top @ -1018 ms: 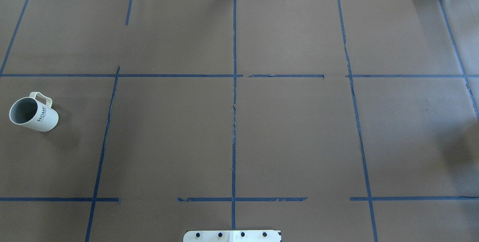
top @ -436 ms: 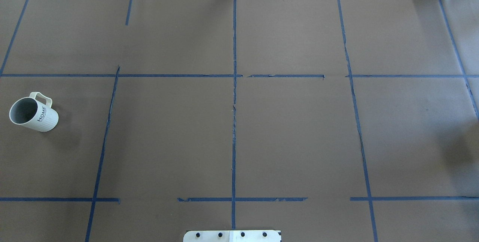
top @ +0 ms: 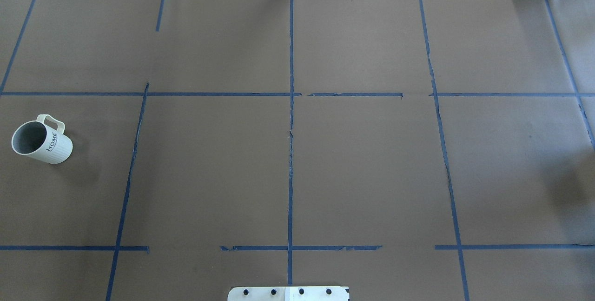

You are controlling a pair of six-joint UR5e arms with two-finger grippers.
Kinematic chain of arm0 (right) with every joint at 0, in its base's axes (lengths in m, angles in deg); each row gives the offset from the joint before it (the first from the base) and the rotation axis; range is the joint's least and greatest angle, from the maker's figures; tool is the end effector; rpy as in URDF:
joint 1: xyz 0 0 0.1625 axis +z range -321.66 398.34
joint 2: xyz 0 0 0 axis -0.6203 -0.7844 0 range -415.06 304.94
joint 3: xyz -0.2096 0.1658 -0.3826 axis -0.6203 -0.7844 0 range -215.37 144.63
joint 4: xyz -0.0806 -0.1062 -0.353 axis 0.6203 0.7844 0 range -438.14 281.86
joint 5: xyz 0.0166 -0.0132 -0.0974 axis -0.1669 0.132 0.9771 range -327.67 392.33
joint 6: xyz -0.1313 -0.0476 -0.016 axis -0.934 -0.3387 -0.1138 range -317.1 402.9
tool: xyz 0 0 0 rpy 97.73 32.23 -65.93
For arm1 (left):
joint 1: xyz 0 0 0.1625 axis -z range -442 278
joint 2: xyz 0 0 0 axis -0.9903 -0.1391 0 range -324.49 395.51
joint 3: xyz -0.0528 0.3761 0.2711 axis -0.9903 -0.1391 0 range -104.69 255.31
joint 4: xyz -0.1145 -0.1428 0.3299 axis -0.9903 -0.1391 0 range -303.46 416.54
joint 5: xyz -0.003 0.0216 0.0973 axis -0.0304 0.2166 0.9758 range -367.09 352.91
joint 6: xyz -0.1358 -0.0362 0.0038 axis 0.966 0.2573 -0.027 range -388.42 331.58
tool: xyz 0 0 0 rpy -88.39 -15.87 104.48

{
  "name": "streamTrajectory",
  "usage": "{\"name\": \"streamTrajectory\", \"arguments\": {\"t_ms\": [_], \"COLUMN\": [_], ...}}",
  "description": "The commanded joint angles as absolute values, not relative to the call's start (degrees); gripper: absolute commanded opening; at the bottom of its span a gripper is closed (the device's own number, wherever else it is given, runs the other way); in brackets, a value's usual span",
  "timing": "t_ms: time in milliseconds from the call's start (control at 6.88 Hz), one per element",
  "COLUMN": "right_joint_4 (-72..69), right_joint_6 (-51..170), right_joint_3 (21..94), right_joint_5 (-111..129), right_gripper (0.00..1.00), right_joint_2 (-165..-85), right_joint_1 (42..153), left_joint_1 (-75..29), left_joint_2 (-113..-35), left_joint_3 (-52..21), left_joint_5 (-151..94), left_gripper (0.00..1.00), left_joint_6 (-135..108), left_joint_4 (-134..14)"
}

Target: Left arm hands cup to right arm to dump lemon

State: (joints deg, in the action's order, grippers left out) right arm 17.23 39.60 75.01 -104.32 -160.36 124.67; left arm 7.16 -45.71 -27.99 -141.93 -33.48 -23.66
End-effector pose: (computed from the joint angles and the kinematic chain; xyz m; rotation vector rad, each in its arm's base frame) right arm 0.0101 -0.3290 0.6784 -0.0075 -0.8146 -0.1126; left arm -0.0287 -0.3713 0.7043 -0.0584 0.7847 0.0616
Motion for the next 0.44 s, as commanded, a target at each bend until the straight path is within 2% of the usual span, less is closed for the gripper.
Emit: {"name": "streamTrajectory", "arguments": {"t_ms": [0,291], "right_joint_4": [17.2,16.3], "right_joint_6": [39.6,39.6], "right_joint_3": [74.8,74.8], "right_joint_5": [-104.4,-104.3], "right_gripper": [1.00,1.00], "right_joint_2": [-160.4,-160.4], "right_joint_1": [123.7,123.6], "left_joint_1": [7.2,7.2], "left_joint_2": [-45.3,-45.2], "left_joint_3": [-27.9,-29.0], "left_joint_5": [-141.9,-142.0], "left_gripper": [1.00,1.00], "left_joint_6": [-33.6,-33.4], "left_joint_4": [-24.1,-24.1]}}
